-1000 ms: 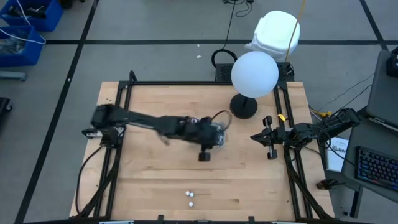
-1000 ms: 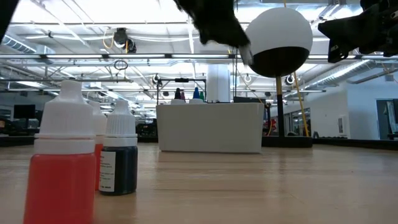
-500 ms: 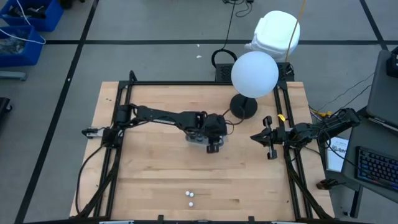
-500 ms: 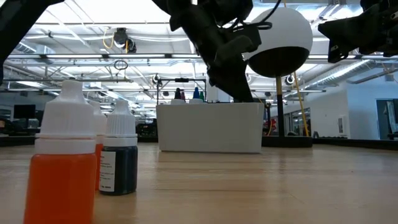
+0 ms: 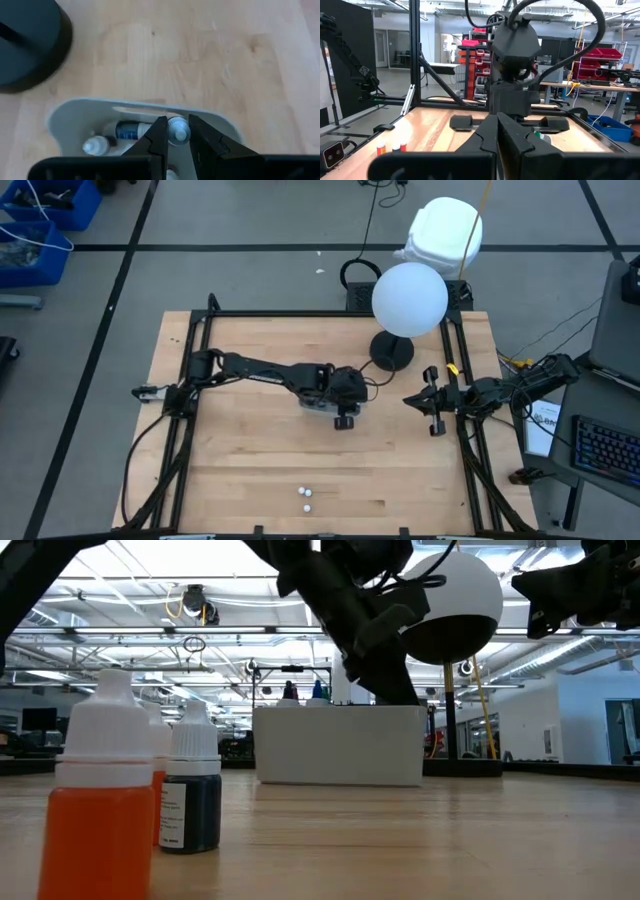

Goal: Pick & Place food coloring
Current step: Put the small blue food coloring bottle into the gray bin, then put the small orange food coloring bottle into the gray bin

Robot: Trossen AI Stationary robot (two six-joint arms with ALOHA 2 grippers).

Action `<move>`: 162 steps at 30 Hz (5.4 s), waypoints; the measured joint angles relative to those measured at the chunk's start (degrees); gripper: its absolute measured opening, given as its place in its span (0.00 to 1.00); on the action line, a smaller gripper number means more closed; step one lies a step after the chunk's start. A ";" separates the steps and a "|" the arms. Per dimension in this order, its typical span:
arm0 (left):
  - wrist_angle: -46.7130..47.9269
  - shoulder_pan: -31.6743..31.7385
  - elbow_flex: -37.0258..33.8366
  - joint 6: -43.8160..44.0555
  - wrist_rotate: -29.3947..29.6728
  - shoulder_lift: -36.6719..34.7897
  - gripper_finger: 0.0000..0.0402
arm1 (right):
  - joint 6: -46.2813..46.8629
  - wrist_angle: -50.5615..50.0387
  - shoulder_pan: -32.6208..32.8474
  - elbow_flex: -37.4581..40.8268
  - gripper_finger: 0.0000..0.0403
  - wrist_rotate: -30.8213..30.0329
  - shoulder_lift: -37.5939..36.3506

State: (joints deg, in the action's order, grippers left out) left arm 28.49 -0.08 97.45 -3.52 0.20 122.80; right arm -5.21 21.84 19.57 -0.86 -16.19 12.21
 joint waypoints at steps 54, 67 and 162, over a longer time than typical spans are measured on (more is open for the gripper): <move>0.35 -0.23 -1.25 -0.49 3.23 0.89 0.14 | 0.00 0.19 0.00 0.02 0.00 0.00 0.48; -1.03 -0.15 -1.27 -0.97 2.77 2.15 0.19 | -0.06 0.17 0.00 0.00 0.00 0.00 0.70; -21.99 -15.67 -93.88 15.60 7.33 -115.93 0.02 | -2.56 2.29 13.18 -61.99 0.03 -0.40 88.07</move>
State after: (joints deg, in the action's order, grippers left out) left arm 6.50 -15.76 3.57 12.08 7.53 6.87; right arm -7.78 24.12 32.75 -62.84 -16.59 100.28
